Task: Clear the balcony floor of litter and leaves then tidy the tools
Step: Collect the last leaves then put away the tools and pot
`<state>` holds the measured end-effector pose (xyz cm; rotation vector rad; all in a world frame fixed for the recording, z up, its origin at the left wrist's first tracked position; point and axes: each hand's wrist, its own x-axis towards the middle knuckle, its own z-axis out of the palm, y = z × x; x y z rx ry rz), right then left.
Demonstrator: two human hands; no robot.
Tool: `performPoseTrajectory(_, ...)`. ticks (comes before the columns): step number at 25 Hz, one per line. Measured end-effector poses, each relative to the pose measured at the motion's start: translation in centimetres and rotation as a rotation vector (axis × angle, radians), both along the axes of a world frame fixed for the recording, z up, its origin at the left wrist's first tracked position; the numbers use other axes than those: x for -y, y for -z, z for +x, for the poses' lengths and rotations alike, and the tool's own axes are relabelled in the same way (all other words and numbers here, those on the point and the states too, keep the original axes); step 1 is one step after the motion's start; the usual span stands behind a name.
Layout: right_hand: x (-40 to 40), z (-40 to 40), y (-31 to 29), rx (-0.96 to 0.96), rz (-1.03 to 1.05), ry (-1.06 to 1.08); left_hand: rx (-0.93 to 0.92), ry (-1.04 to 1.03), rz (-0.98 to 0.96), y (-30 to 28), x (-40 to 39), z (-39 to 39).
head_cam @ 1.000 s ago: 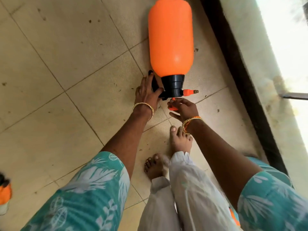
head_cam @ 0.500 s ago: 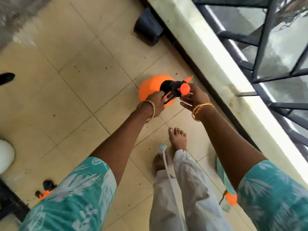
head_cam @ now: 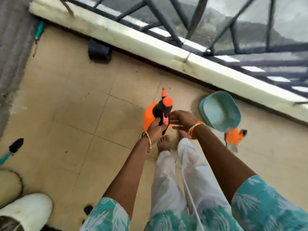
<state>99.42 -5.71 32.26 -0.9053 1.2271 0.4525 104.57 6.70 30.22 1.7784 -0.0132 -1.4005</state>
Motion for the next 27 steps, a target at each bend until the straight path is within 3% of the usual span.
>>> performPoseTrajectory(2, -0.6, -4.2, -0.6, -0.053, -0.074, -0.044, -0.024, 0.098, -0.036, -1.7, 0.4, -3.7)
performPoseTrajectory(5, -0.8, -10.7, -0.3, -0.106, -0.205, 0.095, -0.09, 0.271, -0.027, -2.8, 1.2, -8.4)
performPoseTrajectory(8, -0.7, -18.3, 0.1, -0.118, -0.289, 0.219, 0.109, 0.562, 0.092, -1.6, 2.3, -11.6)
performPoseTrajectory(14, -0.8, -36.0, -2.1, -0.057, -0.359, 0.539, 0.274, 0.835, 0.14, -1.3, 8.3, -20.5)
performPoseTrajectory(20, -2.6, -56.3, -2.7, -0.014, -0.349, 0.829, -0.046, 0.718, 0.229, -1.2, 12.2, -42.6)
performPoseTrajectory(27, -4.5, -78.0, -2.6, -0.152, -0.541, 0.875, -0.352, 0.522, 0.298, -2.6, 15.0, -67.1)
